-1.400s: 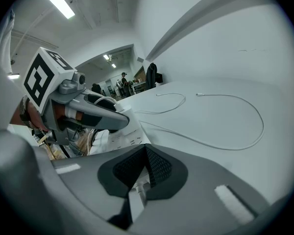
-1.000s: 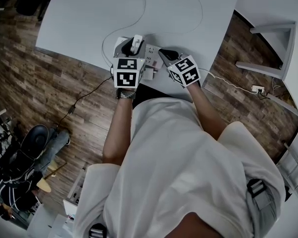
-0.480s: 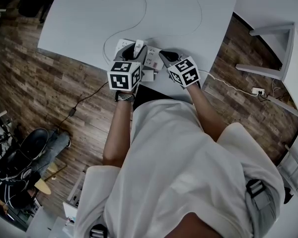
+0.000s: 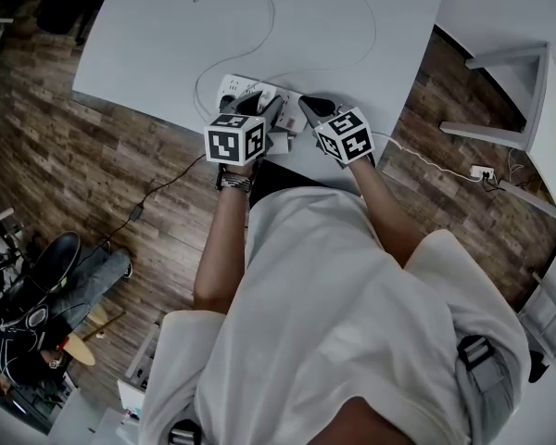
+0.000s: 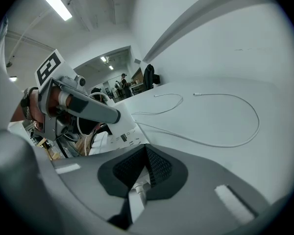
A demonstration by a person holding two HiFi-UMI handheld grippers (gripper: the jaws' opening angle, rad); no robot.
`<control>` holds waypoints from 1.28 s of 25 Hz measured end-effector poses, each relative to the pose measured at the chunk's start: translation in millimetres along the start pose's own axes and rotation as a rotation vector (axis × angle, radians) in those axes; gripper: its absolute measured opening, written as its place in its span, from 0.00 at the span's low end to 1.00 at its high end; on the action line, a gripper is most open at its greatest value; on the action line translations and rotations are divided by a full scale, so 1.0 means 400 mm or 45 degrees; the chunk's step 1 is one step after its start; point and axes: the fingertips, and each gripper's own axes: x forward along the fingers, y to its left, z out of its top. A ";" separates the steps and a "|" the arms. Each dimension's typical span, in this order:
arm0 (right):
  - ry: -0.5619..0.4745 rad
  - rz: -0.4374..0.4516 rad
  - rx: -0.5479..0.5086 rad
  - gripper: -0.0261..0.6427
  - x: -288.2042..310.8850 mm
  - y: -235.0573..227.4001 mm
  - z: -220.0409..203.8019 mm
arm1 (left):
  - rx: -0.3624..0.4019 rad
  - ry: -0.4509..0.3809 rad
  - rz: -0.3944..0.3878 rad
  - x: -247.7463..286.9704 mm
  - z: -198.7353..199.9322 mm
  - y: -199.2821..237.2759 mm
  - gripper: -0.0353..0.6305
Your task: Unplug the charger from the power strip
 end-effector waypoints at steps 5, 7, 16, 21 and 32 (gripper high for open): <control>0.003 0.000 0.007 0.04 0.006 -0.004 0.006 | -0.019 0.013 0.001 0.009 -0.001 0.016 0.27; 0.003 0.001 0.007 0.04 0.009 -0.003 0.006 | -0.031 0.011 0.002 0.011 -0.001 0.022 0.27; 0.003 0.003 0.009 0.04 0.010 -0.008 0.007 | 0.036 0.009 0.133 -0.001 0.014 0.067 0.30; 0.005 0.002 0.009 0.04 0.009 -0.007 0.008 | 0.045 0.011 0.178 -0.015 0.014 0.090 0.31; 0.013 -0.035 0.021 0.04 0.010 -0.010 0.013 | 0.120 0.016 0.295 -0.040 0.010 0.127 0.37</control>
